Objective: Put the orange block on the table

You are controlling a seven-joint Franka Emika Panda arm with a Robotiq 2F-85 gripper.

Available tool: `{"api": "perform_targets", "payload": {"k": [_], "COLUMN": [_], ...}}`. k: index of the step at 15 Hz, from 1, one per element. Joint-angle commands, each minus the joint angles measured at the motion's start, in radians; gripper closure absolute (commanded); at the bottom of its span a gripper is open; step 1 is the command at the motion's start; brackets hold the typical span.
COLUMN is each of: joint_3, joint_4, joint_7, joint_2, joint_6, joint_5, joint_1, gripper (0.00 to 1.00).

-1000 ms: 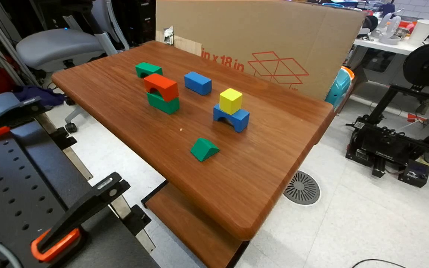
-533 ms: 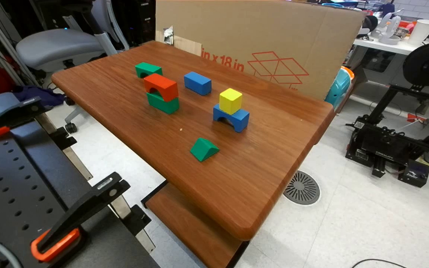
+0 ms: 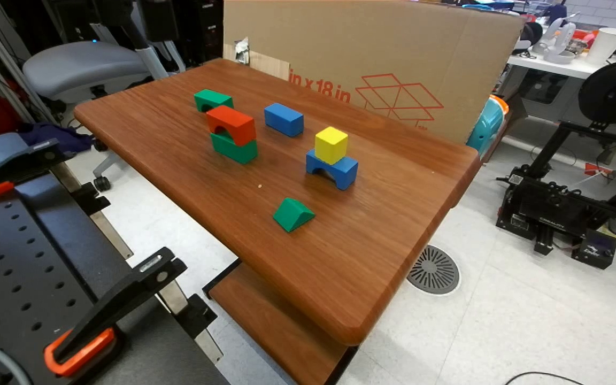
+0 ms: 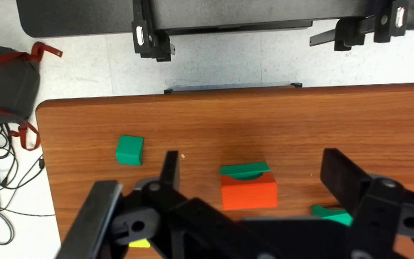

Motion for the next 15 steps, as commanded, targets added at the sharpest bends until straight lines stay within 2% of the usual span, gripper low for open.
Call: {"api": "perform_targets", "payload": {"k": [1, 7, 15], "joint_3": [-0.006, -0.013, -0.017], "joint_4": [0.067, 0.147, 0.25], "joint_7": [0.022, 0.022, 0.011], "joint_2": [0.108, 0.231, 0.37], "joint_6": [0.043, 0.044, 0.031], "joint_5": [-0.078, -0.124, -0.122], "joint_1": [0.011, 0.036, 0.06], "gripper": [0.0, 0.0, 0.0]}}
